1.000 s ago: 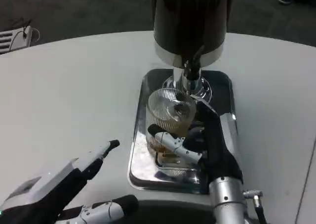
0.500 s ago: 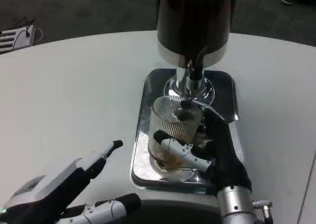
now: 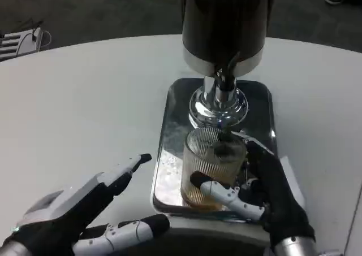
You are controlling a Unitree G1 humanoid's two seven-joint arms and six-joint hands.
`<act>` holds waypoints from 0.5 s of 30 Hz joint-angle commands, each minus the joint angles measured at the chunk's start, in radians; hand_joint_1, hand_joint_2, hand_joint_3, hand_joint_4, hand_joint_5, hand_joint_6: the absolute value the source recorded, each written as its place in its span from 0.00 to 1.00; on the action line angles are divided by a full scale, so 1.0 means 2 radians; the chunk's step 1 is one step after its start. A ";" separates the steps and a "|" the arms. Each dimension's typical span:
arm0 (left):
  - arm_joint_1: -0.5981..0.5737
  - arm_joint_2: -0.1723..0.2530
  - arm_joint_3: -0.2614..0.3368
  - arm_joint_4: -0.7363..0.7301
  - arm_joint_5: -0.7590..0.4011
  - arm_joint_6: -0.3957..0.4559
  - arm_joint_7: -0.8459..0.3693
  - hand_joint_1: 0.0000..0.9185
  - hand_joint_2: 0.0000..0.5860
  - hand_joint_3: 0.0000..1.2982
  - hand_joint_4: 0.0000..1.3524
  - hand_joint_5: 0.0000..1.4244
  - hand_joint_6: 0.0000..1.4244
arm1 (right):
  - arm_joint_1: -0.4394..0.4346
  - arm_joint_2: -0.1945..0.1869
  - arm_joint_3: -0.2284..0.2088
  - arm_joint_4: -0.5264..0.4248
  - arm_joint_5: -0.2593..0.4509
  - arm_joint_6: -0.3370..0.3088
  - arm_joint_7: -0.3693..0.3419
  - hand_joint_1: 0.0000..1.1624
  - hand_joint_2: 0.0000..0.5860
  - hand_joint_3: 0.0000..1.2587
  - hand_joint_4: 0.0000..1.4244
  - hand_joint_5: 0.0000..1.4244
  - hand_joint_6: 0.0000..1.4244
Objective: Grasp the cup under the faucet to collect the drink, then remove the cup.
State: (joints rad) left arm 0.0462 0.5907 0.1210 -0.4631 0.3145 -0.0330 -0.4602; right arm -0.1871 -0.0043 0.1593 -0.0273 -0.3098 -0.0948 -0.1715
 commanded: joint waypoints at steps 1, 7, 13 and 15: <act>-0.011 0.004 -0.009 0.012 0.005 -0.011 0.006 0.00 0.18 0.03 0.00 0.00 0.02 | 0.029 -0.008 -0.012 -0.068 0.015 0.003 0.018 0.79 0.53 0.91 0.97 1.00 1.00; -0.029 0.002 -0.026 0.018 0.014 -0.018 0.008 0.00 0.18 0.03 0.00 0.00 0.02 | 0.082 -0.033 -0.029 -0.165 0.035 0.003 0.056 0.80 0.53 0.92 0.98 1.00 1.00; -0.031 0.001 -0.038 0.002 0.020 -0.025 0.009 0.00 0.18 0.02 0.00 0.00 0.01 | 0.149 -0.082 -0.066 -0.258 0.060 -0.013 0.107 0.80 0.53 0.92 0.99 1.00 1.00; -0.029 0.000 -0.038 -0.001 0.020 -0.027 0.009 0.00 0.18 0.02 0.00 0.00 0.01 | 0.165 -0.094 -0.077 -0.279 0.069 -0.016 0.119 0.80 0.53 0.93 0.99 1.00 1.00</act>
State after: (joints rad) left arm -0.0209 0.5894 0.0564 -0.4453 0.3530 -0.0710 -0.4512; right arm 0.1038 -0.1699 0.0341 -0.5119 -0.2084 -0.0840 0.0368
